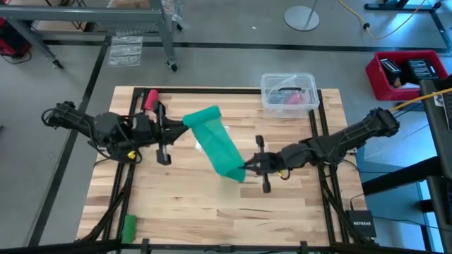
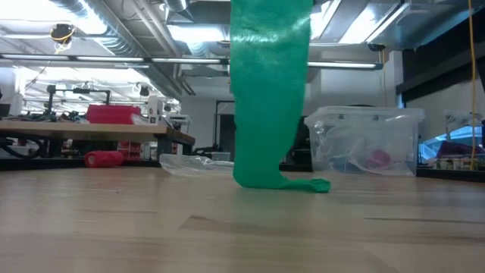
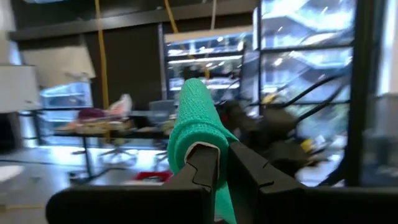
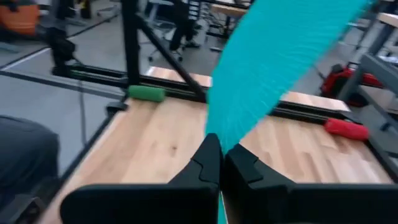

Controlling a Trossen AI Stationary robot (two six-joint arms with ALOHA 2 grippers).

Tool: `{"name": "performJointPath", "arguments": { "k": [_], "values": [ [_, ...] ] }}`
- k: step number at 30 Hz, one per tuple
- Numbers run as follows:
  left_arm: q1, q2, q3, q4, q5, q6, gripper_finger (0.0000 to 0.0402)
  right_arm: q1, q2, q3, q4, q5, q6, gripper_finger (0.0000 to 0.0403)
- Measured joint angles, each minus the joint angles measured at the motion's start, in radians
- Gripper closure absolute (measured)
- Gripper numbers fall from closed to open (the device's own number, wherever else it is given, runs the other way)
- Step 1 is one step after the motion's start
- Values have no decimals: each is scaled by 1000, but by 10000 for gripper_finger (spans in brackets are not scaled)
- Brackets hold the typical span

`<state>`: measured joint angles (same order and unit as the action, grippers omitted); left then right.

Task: Roll bandage
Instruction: Roll the green bandage

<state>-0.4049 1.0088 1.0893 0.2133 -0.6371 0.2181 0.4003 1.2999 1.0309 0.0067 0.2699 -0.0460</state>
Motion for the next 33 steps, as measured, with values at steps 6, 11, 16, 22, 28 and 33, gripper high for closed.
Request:
{"name": "performJointPath", "arguments": {
  "k": [6, 11, 16, 22, 28, 33],
  "values": [
    [0, 1, 0, -25, -70, 135, 384, 71, -1, 41, 3, 2, 16, 402],
    [0, 20, 0, -37, -110, 225, 384, 110, 0, 98, -3, -1, 14, 402],
    [3, 50, 0, -83, -207, 285, 384, 135, -1, 147, -2, -26, 12, 402],
    [6, 74, 0, -160, -239, 288, 384, 166, -1, 197, -4, -27, -14, 402],
    [6, 81, 0, -285, -240, 229, 384, 199, -1, 272, -4, -26, -66, 402],
    [5, 82, 0, -336, -240, 177, 384, 204, -1, 324, -38, -26, -90, 402]
  ]
}}
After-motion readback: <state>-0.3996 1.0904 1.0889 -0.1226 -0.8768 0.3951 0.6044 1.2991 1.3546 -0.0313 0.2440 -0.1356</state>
